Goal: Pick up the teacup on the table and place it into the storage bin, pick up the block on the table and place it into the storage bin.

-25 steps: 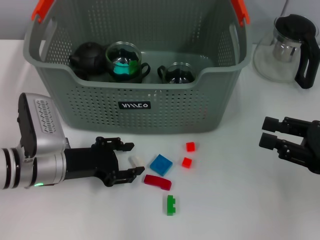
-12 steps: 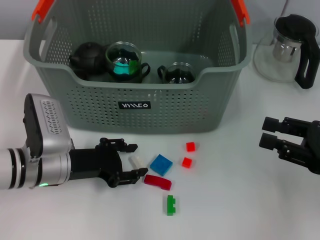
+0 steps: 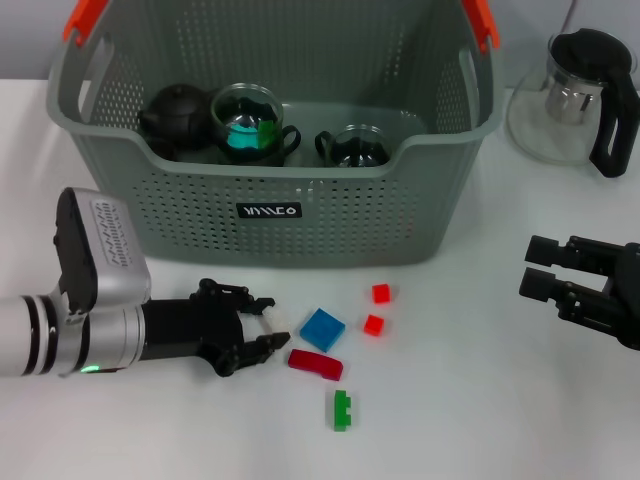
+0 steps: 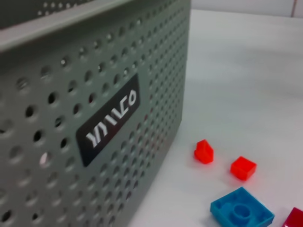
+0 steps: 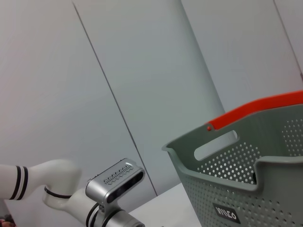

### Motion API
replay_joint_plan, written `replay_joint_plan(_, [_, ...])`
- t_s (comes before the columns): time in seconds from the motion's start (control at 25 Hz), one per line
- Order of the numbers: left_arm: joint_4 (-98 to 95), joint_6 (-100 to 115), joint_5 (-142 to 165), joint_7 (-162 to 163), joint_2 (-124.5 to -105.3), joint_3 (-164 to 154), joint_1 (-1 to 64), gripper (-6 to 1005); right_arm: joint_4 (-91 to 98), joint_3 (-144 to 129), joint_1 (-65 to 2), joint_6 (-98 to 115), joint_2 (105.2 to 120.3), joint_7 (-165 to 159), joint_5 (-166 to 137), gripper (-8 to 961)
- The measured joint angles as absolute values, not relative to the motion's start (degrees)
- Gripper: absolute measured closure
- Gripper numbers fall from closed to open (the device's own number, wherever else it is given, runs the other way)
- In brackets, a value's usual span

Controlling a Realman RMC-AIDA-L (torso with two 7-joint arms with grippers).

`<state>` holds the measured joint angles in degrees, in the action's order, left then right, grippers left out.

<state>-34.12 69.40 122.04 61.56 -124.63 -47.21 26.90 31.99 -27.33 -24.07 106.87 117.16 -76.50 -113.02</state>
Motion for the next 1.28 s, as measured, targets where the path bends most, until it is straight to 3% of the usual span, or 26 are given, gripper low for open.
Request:
replay_joint_plan(0.24, [-35.40,69.68,121.83,63.86,-124.63,-47.70,26.87,580,31.99,-27.33,-24.02,106.87,117.16,-76.89,-113.03,423])
replay_joint_plan(0.52, [-40.49,83.73,122.03,68.51,-123.47,-43.61,26.21,592,31.99,-27.33,-23.99,106.87,116.91,-77.14,-112.89,423])
replay_joint_plan(0.68, [-42.60,100.91,122.14,73.12,-120.46,-38.74,27.18,592,31.99,-27.33,-23.99,106.87,116.83,-77.27,-112.81,423])
replay_joint_plan(0.88, [-41.16,115.95,116.50,76.89,-118.27,-29.94,31.30,591,31.99,-27.34,-24.30,106.87,116.80,-77.27,-112.77,424])
replay_joint_plan(1.12, [-38.32,116.15,104.00,81.22,-116.98,-28.99,34.55,591,32.14,-27.26,-24.15,106.88,116.81,-77.27,-112.76,424])
replay_joint_plan(1.28, [-44.07,104.54,99.77,90.86,-116.85,-29.99,39.12,591,32.38,-27.23,-24.16,106.91,116.90,-77.26,-112.76,424])
